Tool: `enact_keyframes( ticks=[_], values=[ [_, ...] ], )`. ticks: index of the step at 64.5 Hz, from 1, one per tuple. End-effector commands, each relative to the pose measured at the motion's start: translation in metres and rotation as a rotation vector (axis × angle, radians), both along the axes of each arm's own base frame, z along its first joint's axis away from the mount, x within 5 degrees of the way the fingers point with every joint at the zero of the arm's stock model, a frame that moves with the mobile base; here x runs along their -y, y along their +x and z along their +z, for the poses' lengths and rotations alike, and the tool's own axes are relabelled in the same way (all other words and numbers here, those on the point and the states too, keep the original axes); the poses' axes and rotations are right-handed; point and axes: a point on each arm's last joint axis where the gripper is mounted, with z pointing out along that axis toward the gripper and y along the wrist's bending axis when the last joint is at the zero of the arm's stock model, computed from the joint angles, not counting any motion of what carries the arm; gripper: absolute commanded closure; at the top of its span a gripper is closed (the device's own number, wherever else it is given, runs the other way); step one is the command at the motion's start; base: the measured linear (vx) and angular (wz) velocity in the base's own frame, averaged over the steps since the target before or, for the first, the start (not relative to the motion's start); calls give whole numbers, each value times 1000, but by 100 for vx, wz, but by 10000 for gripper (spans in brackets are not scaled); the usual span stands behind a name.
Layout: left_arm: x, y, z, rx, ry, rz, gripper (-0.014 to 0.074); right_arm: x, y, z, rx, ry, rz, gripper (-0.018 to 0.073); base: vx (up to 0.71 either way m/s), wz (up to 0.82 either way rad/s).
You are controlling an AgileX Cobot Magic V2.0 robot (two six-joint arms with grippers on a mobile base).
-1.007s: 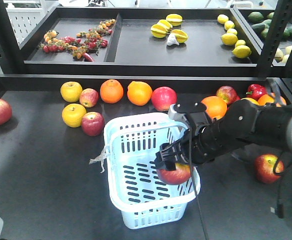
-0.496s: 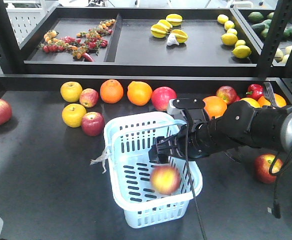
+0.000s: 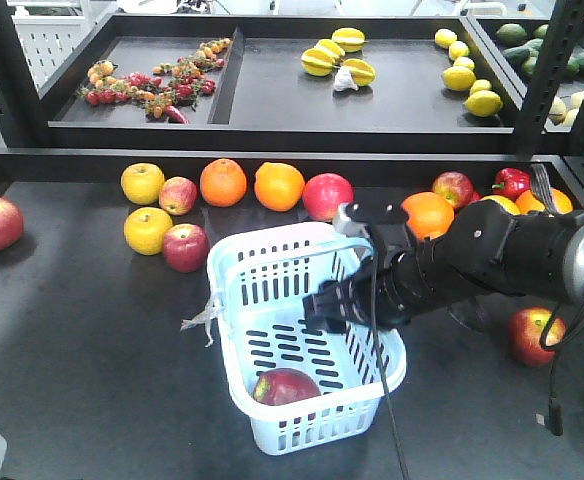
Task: Pick three apples into basket with both arms
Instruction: 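Open the right gripper to drop the apple into the basket, then grasp a second red apple beside the basket with the right gripper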
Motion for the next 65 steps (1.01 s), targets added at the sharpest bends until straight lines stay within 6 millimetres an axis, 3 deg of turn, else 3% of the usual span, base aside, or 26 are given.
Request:
enact_keyframes(
  ticks=[1, 12, 20, 27, 42, 56, 65],
  values=[
    [1, 6, 11, 52, -41, 37, 604, 0, -7, 30, 32, 32, 52, 265, 0, 0],
    [1, 6, 11, 52, -41, 37, 604, 6, -25, 58, 70, 15, 122, 575, 0, 0],
    [1, 6, 11, 52, -41, 37, 604, 17, -40, 84, 117, 20, 95, 568, 0, 0],
    [1, 6, 11, 52, -41, 37, 604, 36, -54, 95, 161, -37, 55, 564, 0, 0],
    [1, 6, 11, 52, -41, 37, 604, 106, -76, 101, 251, -206, -206, 563, 0, 0],
    [1, 6, 11, 52, -41, 37, 604, 187, -66, 103, 249, -289, -550, 563, 0, 0],
    [1, 6, 11, 52, -41, 37, 604, 219, -52, 92, 185, -311, -598, 547, 0, 0]
  ],
)
